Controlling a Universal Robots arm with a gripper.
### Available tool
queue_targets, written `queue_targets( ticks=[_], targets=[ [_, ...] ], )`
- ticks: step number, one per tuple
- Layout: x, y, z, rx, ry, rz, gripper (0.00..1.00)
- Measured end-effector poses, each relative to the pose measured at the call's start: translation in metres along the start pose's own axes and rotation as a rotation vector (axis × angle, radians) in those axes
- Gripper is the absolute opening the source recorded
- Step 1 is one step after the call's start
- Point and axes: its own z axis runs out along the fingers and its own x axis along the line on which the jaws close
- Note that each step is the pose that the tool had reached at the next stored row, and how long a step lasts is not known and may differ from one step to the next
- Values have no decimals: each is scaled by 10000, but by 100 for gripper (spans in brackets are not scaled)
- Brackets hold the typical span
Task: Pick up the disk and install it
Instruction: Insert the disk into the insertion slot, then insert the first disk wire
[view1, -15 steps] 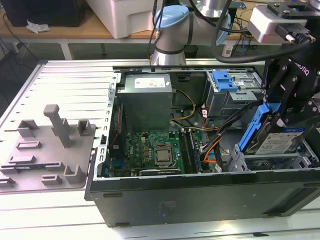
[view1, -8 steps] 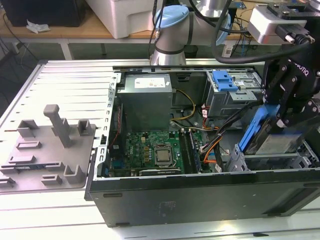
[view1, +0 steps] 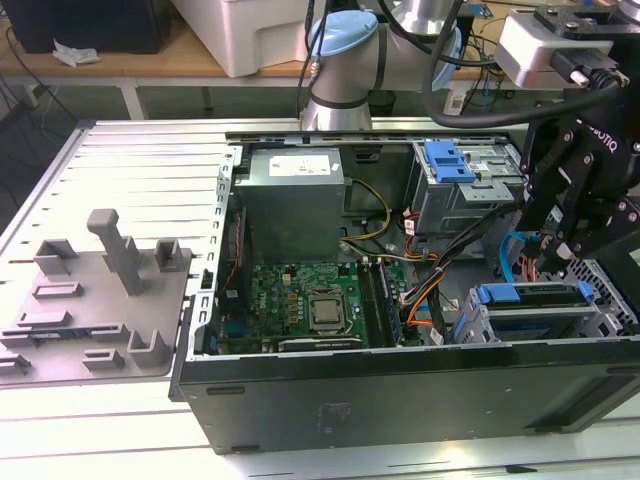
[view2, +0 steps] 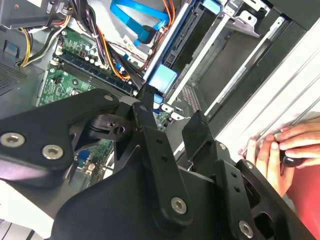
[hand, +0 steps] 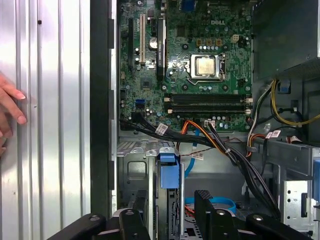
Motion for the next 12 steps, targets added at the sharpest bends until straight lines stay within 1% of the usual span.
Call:
queue_targets(
  ticks=[12],
  targets=[
    [-5, 0, 7, 0, -6, 0, 50]
  ],
)
